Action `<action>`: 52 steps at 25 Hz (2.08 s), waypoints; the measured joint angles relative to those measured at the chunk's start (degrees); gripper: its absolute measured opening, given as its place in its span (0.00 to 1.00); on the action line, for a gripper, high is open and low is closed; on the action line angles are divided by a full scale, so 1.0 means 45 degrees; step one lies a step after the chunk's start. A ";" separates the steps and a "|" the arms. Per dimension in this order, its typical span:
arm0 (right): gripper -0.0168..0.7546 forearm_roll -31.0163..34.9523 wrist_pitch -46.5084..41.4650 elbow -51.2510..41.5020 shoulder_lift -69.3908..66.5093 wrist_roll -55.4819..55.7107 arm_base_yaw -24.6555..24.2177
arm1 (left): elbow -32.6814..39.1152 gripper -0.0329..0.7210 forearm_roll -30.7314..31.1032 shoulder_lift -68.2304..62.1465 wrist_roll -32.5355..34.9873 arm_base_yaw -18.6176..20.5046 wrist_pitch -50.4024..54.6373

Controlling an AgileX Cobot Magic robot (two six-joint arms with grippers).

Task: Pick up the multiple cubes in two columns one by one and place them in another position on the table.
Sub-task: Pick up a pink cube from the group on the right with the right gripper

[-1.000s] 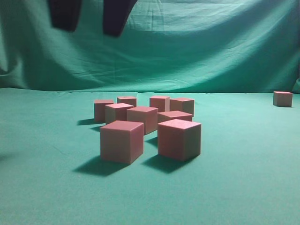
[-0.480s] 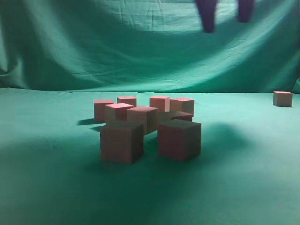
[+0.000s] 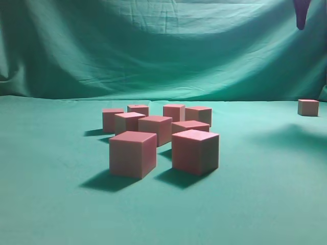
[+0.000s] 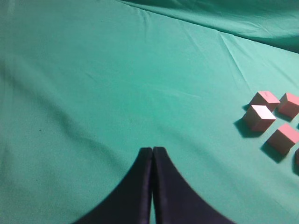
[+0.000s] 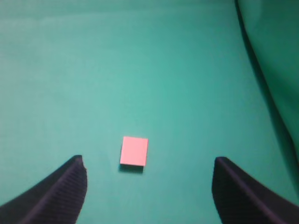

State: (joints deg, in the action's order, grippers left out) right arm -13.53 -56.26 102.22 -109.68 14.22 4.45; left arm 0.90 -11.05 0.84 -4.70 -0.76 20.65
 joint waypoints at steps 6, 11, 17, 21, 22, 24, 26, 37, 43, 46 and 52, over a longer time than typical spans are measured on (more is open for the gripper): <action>0.73 0.0050 0.0939 0.0030 -0.1208 0.0018 -0.0090 | 0.0000 0.04 0.0000 0.0000 0.0000 0.0000 0.0000; 0.73 0.0110 0.1318 0.0030 -0.2768 0.0018 -0.0090 | 0.0000 0.04 0.0000 0.0000 0.0000 0.0000 0.0000; 0.73 0.0136 0.1669 0.0030 -0.3847 0.0018 -0.0090 | 0.0000 0.04 0.0000 0.0000 0.0000 0.0000 0.0000; 0.73 0.0136 0.2021 0.0049 -0.3987 0.0018 -0.0090 | 0.0000 0.04 0.0000 0.0000 0.0000 0.0000 0.0000; 0.73 0.0136 0.2100 0.0049 -0.4008 0.0018 -0.0090 | 0.0000 0.04 0.0000 0.0000 0.0000 0.0000 0.0000; 0.73 0.0136 0.2248 0.0058 -0.4008 0.0018 -0.0090 | 0.0000 0.04 0.0000 0.0000 0.0000 0.0000 0.0000; 0.73 0.0136 0.2326 0.0058 -0.4102 0.0018 -0.0090 | 0.0000 0.04 0.0000 0.0000 0.0000 0.0000 0.0000; 0.33 0.0136 0.1978 0.0078 -0.4420 0.0048 -0.0090 | 0.0000 0.04 0.0000 0.0000 0.0000 0.0000 0.0000; 0.35 0.0225 -0.0038 0.1474 -0.4282 0.0048 -0.0040 | 0.0000 0.04 0.0000 0.0000 0.0000 0.0000 0.0000; 0.35 0.0271 -0.0971 0.2084 -0.3497 0.0048 0.0210 | 0.0000 0.04 0.0000 0.0000 0.0000 0.0000 0.0000; 0.35 0.0305 -0.2931 0.2321 -0.1066 -0.0514 0.1571 | 0.0000 0.04 0.0000 0.0000 0.0000 0.0000 0.0000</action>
State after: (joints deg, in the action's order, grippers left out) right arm -12.15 -69.45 112.66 -114.47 11.91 11.52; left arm 0.90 -11.05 0.84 -4.70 -0.76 20.65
